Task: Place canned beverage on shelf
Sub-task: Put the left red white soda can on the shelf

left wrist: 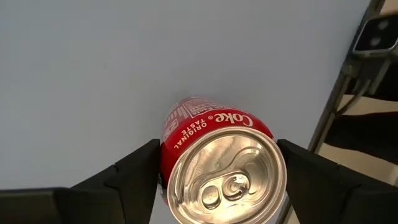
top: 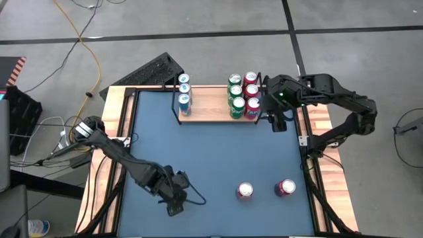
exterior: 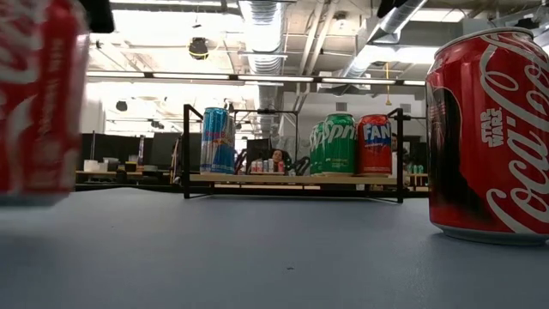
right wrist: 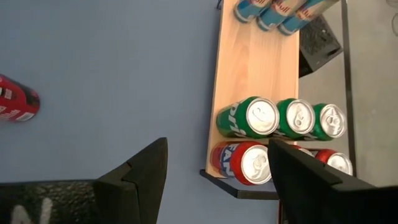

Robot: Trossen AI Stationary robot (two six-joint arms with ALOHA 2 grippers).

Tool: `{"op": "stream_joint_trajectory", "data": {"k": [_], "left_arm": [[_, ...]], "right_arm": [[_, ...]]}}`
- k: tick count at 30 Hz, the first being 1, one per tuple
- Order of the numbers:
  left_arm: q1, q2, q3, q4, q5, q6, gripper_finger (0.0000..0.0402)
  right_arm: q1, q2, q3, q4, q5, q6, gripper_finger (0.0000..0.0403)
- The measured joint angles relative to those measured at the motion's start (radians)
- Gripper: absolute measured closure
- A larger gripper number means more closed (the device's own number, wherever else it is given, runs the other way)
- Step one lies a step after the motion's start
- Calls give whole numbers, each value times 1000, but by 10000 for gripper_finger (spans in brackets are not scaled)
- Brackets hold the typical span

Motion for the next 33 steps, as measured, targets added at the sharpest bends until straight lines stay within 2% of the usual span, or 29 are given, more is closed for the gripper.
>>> {"op": "stream_joint_trajectory", "data": {"k": [6,13,20,28,33], "left_arm": [[134,-57,0,-27,13,196,133],[393,-96,11,-25,180,482,133],[634,-89,133,-36,223,804,133],[891,-87,248,-40,226,1046,133],[1002,-22,361,-49,231,1182,133]], "right_arm": [[0,-37,0,4,1,-3,143],[0,-75,0,3,2,-4,143],[-2,-104,0,4,4,16,143],[-73,-103,0,28,16,75,143],[-140,-90,0,59,16,76,143]]}}
